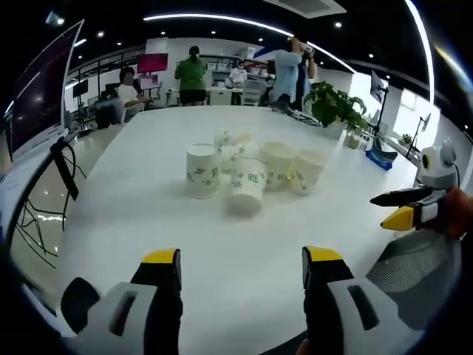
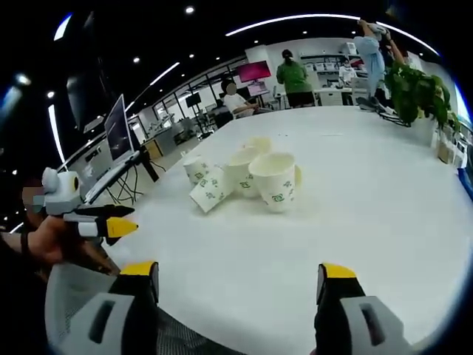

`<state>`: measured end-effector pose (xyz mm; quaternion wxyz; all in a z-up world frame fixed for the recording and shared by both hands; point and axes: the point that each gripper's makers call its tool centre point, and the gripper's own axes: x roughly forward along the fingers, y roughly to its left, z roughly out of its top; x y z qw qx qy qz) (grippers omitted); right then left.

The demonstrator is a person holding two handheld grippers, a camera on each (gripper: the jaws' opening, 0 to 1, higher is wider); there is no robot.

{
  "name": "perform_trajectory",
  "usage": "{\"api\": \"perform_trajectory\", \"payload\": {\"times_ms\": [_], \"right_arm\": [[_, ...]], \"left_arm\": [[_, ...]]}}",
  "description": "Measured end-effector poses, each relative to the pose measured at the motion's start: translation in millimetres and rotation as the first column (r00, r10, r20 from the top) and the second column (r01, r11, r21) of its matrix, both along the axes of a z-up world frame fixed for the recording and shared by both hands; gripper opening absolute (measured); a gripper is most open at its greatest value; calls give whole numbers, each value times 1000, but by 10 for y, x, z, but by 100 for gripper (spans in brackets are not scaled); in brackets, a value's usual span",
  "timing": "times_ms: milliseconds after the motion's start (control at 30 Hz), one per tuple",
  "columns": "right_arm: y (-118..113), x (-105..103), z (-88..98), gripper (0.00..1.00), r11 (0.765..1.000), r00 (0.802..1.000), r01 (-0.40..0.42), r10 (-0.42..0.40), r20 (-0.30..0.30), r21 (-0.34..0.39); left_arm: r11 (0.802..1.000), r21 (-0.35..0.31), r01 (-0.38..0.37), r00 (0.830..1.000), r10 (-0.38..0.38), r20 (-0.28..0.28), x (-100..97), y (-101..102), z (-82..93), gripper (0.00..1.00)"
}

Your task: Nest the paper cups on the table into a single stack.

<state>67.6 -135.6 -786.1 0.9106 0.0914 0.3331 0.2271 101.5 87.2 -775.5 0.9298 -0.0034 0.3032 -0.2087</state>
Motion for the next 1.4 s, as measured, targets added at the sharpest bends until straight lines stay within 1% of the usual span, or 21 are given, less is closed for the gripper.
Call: {"api": "perform_trajectory", "payload": {"times_ms": [233,367,433,500,567,633,700,733,767,867,900,933,967,1000,1067,1100,1167,1200,1233,1267,1400], "right_arm": [[-12,26,78,88,999,1000,18,-18,4,32],[-43,116,135,86,994,998,68,-68,-3,88],[-130,225,191,86,992,996,90,-91,0,91],[-170,298,198,85,993,995,95,-96,2,76],[-206,436,193,85,996,997,76,-76,-6,45],[-233,550,280,85,997,998,69,-69,11,36],[-237,735,270,85,998,998,58,-59,23,24],[-209,791,298,85,998,998,53,-54,29,19],[-193,794,308,85,998,998,53,-53,29,19],[-214,996,382,83,999,998,52,-53,28,6],[-212,1031,411,82,998,998,57,-57,27,5],[-217,1114,384,82,998,998,62,-63,22,4],[-220,1140,370,81,998,998,65,-65,20,4],[-238,1210,346,80,997,997,80,-80,9,6],[-267,1247,333,79,995,994,104,-104,-19,2],[-318,1352,301,78,993,993,114,-114,-33,-4],[-372,1401,192,77,991,989,129,-131,-70,-26],[-385,1434,171,77,991,988,133,-135,-76,-27],[-361,1370,213,76,990,986,139,-141,-86,-29],[-350,1372,213,75,989,984,144,-147,-101,-34],[-363,1474,145,71,987,977,152,-157,-143,-45]], "left_arm": [[1000,9,1,1000,-1,-1,6,0,-8,65],[1000,7,-2,1000,2,-2,5,8,4,65],[1000,1,-6,1000,6,3,8,15,19,65],[1000,-4,-11,1000,11,4,9,31,21,65],[1000,-20,-8,1000,7,-9,5,2,6,64],[1000,-17,1,1000,-1,-9,6,-18,2,64],[1000,-12,10,1000,-10,-7,-11,-35,9,64],[1000,-9,14,1000,-14,-6,-11,-38,9,64],[1000,-5,19,1000,-19,-6,-13,-45,7,64],[1000,-4,18,1000,-18,-8,-7,-41,-2,64],[1000,-6,16,1000,-16,-8,-5,-34,-2,64],[1000,-9,12,1000,-12,-8,-2,-29,-2,64],[1000,-9,9,1000,-9,-8,0,-22,-2,64],[1000,-10,7,1000,-7,-7,-5,-17,6,64],[1000,-14,2,1000,-2,-6,-1,-10,17,65],[1000,-15,0,1000,0,-5,1,-7,19,65],[1000,-17,-2,1000,2,-5,-3,-14,28,65],[1000,-16,-2,1000,2,-4,-6,-16,27,64],[1000,-16,-2,1000,1,-4,-7,-18,27,65],[1000,-16,-1,1000,1,-4,-1,-15,21,65],[1000,-9,9,1000,-9,-2,-8,-40,22,65]]}}
